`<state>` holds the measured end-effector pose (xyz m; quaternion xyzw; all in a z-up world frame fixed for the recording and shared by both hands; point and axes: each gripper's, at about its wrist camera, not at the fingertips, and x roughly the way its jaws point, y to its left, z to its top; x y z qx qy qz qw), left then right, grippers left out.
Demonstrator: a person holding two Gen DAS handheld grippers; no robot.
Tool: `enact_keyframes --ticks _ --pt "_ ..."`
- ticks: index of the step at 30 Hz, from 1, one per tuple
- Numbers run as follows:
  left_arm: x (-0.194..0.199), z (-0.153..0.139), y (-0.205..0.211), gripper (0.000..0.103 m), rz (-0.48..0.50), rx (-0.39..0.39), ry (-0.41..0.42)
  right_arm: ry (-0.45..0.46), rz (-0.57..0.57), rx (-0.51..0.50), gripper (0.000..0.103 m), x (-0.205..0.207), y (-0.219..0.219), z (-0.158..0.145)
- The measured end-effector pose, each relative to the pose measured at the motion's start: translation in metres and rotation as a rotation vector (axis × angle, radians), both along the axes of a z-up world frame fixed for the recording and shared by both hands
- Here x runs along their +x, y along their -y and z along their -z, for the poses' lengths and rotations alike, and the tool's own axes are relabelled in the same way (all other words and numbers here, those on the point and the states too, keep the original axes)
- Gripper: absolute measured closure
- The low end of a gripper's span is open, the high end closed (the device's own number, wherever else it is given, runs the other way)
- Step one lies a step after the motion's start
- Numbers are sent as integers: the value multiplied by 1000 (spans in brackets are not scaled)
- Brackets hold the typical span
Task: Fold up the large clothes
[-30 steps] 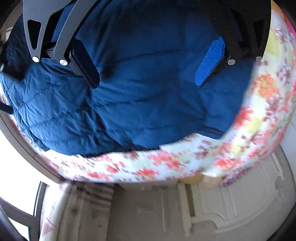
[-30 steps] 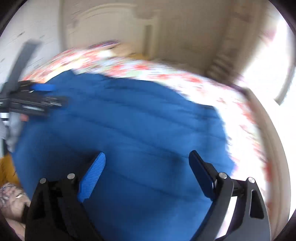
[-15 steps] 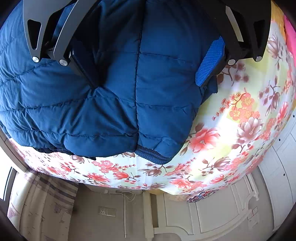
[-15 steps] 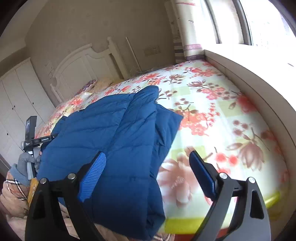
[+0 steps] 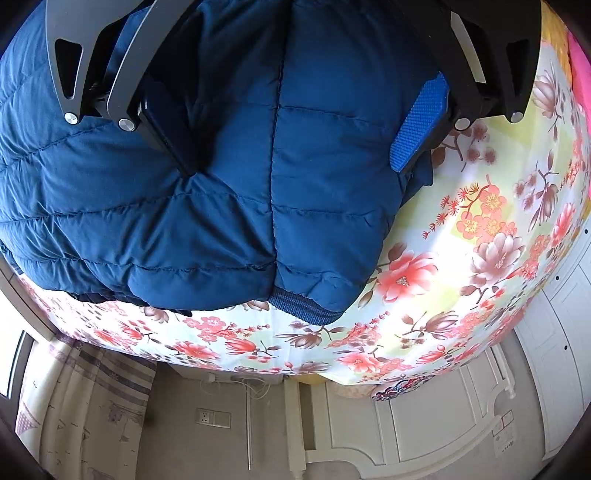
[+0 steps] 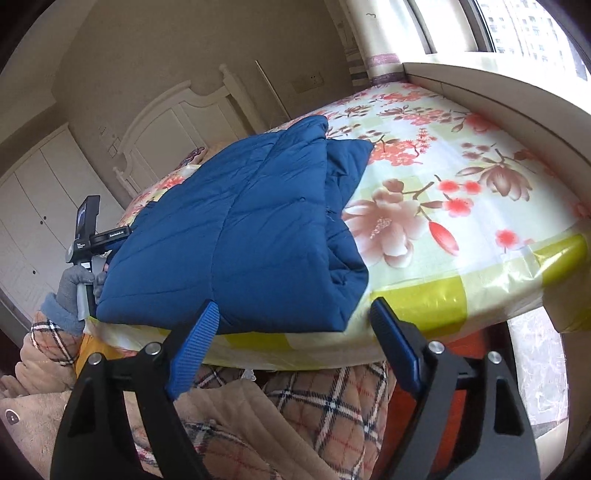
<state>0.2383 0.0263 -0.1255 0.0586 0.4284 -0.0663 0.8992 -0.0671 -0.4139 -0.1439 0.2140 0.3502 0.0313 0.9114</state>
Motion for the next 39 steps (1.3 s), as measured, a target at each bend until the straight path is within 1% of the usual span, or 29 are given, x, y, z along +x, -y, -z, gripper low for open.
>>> enact_keyframes --ticks 4,7,8,10,12,13,15,17,18,20,22,23,25,26,27,29,31,33,35,37,38,39 --pt "0 0 1 4 -1 7 2 13 3 25 20 16 -13 -1" --pt "0 0 2 4 -2 11 5 28 71 117 19 20 -13 3" --pt "0 0 2 4 -2 12 7 27 86 115 19 20 -14 2" --pt "-2 -1 2 4 -3 16 11 3 112 94 24 16 -18 0" --pt "-3 -1 2 4 -2 18 18 -7 135 126 31 6 -14 2" --pt "-3 -1 2 4 -3 19 18 -7 142 133 33 2 -14 3" --pt "-3 -1 3 4 -4 22 19 -8 136 153 43 -5 -16 6" --pt "-3 -1 2 4 -3 22 19 -40 116 174 43 -7 -22 11" --pt "-3 -1 3 4 -3 21 19 -38 114 178 43 -9 -22 12" --pt "-3 -1 3 4 -3 19 19 -6 129 185 42 -8 -18 10" --pt "-3 -1 3 4 -3 20 19 25 139 249 41 -4 -9 9" --pt "-3 -1 2 4 -3 18 19 32 142 261 41 -3 -8 9" --pt "-3 -1 3 4 -4 14 18 33 137 257 35 4 -11 9" --pt "-3 -1 3 4 -4 13 18 47 134 269 28 6 -13 10" --pt "-3 -1 3 4 -4 15 19 47 133 263 25 8 -16 9" --pt "-3 -1 3 4 -3 14 19 47 127 239 26 15 -22 6" --pt "-3 -1 3 4 -3 15 18 68 156 217 27 26 -24 5" --pt "-3 -1 3 4 -3 19 19 74 195 226 26 42 -26 5" --pt "-3 -2 3 4 -2 19 21 78 258 246 25 60 -26 5" --pt "-4 -2 3 4 -1 14 23 62 395 227 21 74 -29 2" --pt "-4 -3 3 4 -2 16 24 80 400 241 21 84 -34 2" --pt "-4 -3 3 4 -3 12 26 82 404 231 31 89 -36 3"
